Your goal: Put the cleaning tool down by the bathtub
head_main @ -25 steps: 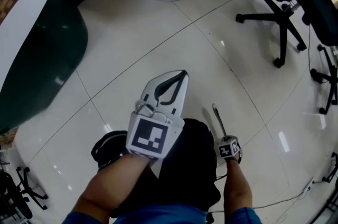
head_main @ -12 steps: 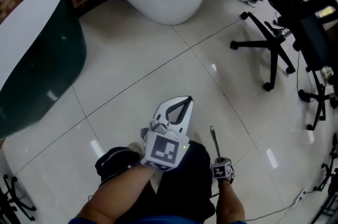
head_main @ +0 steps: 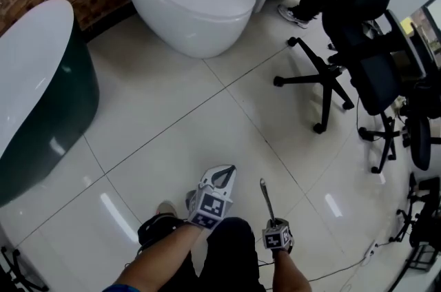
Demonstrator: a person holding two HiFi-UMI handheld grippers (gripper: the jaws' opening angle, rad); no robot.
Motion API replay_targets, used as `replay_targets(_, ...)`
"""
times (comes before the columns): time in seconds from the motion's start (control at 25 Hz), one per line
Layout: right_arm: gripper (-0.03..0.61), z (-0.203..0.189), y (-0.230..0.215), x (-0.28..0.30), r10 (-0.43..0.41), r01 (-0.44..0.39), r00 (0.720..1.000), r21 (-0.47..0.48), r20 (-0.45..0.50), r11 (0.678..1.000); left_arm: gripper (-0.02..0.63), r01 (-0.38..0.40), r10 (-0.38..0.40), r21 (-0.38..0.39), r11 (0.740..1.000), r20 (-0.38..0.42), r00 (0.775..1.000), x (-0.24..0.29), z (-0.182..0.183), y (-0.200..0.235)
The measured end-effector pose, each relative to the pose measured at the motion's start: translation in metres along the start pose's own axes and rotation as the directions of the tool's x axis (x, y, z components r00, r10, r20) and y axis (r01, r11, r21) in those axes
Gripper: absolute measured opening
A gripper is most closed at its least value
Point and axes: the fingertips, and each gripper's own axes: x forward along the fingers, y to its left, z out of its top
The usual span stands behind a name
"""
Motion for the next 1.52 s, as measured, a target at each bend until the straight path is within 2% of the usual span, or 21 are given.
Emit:
replay_targets(0.12, 0.075, 0.013, -0.003, -0.057, -0.003, 0.003, 1.0, 0.001, 0.016, 1.0, 0.002, 0.012, -0.012, -0.009, 1.0, -0.022, 1.0, -0.033, 0.018, -0.007)
replay_targets(0.24, 0.075, 0.028, -0.011, -0.119, -0.014, 0.014, 0.999, 0.001, 0.046, 1.0, 0.002, 0.028, -0.028, -0.002, 1.0, -0.019, 0.999, -0.076, 0.057, -0.023)
replay_targets(0.52, 0.075, 0.057, -0.009, -0.297, 0.004, -0.004, 0.999, -0.008, 0.053, 1.0, 0.002, 0.013, -0.014, -0.003, 1.0, -0.017, 1.0, -0.193, 0.193, -0.051)
replay_targets(0.68, 0.075, 0.073, -0.029, -0.379, -0.073, 0.076, 0.995, -0.046, 0.063, 0.996, 0.002, -0.001, 0.001, 0.001, 1.0, -0.006, 1.0, -0.263, 0.265, -0.052)
replay_targets(0.72, 0.075, 0.084, -0.026, -0.401, -0.061, 0.065, 0.994, -0.044, 0.086, 0.997, 0.002, -0.017, 0.017, 0.011, 1.0, -0.004, 1.0, -0.28, 0.281, -0.046)
replay_targets(0.76, 0.075, 0.099, -0.013, -0.426, -0.015, 0.019, 0.992, -0.029, 0.129, 0.999, 0.002, -0.032, 0.032, 0.021, 0.999, -0.006, 0.999, -0.298, 0.296, -0.041)
replay_targets(0.8, 0.075, 0.119, 0.01, -0.455, 0.07, -0.072, 0.979, 0.002, 0.192, 0.997, 0.002, -0.043, 0.043, 0.03, 0.999, -0.009, 0.999, -0.316, 0.308, -0.038)
replay_targets(0.84, 0.075, 0.138, 0.037, -0.484, 0.166, -0.181, 0.953, 0.039, 0.252, 0.983, 0.002, -0.05, 0.05, 0.041, 0.998, -0.012, 0.999, -0.333, 0.319, -0.038)
replay_targets(0.88, 0.075, 0.145, 0.054, -0.504, 0.216, -0.241, 0.938, 0.062, 0.272, 0.969, 0.002, -0.054, 0.055, 0.053, 0.997, -0.01, 0.998, -0.348, 0.33, -0.038)
replay_targets(0.92, 0.075, 0.14, 0.051, -0.514, 0.188, -0.208, 0.95, 0.055, 0.25, 0.977, 0.002, -0.06, 0.06, 0.065, 0.996, -0.006, 0.998, -0.36, 0.34, -0.04)
replay_targets(0.96, 0.075, 0.131, 0.034, -0.518, 0.104, -0.112, 0.97, 0.022, 0.218, 0.994, 0.002, -0.068, 0.068, 0.079, 0.995, 0.001, 0.998, -0.371, 0.349, -0.041)
replay_targets(1.0, 0.075, 0.123, 0.018, -0.522, 0.023, -0.02, 0.98, -0.019, 0.2, 1.0, 0.002, -0.08, 0.079, 0.095, 0.992, 0.007, 0.997, -0.38, 0.357, -0.044)
replay_targets(1.04, 0.075, 0.118, 0.009, -0.525, -0.021, 0.032, 0.979, -0.054, 0.2, 0.998, 0.002, -0.094, 0.093, 0.112, 0.989, 0.014, 0.996, -0.388, 0.362, -0.047)
replay_targets(1.08, 0.075, 0.115, 0.006, -0.528, -0.031, 0.05, 0.976, -0.083, 0.215, 0.995, 0.002, -0.111, 0.109, 0.128, 0.986, 0.023, 0.994, -0.394, 0.367, -0.052)
replay_targets(1.16, 0.075, 0.113, 0.009, -0.532, 0.0, 0.037, 0.967, -0.139, 0.256, 0.99, 0.002, -0.154, 0.15, 0.144, 0.977, 0.045, 0.988, -0.408, 0.379, -0.06)
replay_targets(1.24, 0.075, 0.115, 0.011, -0.539, 0.028, 0.026, 0.957, -0.183, 0.287, 0.983, 0.002, -0.206, 0.2, 0.126, 0.97, 0.06, 0.978, -0.424, 0.387, -0.066)
replay_targets(1.32, 0.075, 0.114, 0.011, -0.549, 0.046, 0.021, 0.951, -0.213, 0.306, 0.977, 0.002, -0.241, 0.237, 0.09, 0.966, 0.055, 0.97, -0.441, 0.383, -0.078)
replay_targets(1.44, 0.075, 0.109, 0.015, -0.563, 0.064, 0.029, 0.942, -0.269, 0.33, 0.963, 0.002, -0.27, 0.267, 0.107, 0.957, 0.038, 0.963, -0.47, 0.373, -0.099)
replay_targets(1.52, 0.075, 0.11, 0.024, -0.576, 0.081, 0.033, 0.936, -0.315, 0.343, 0.949, 0.002, -0.31, 0.307, 0.102, 0.945, 0.048, 0.951, -0.49, 0.371, -0.101)
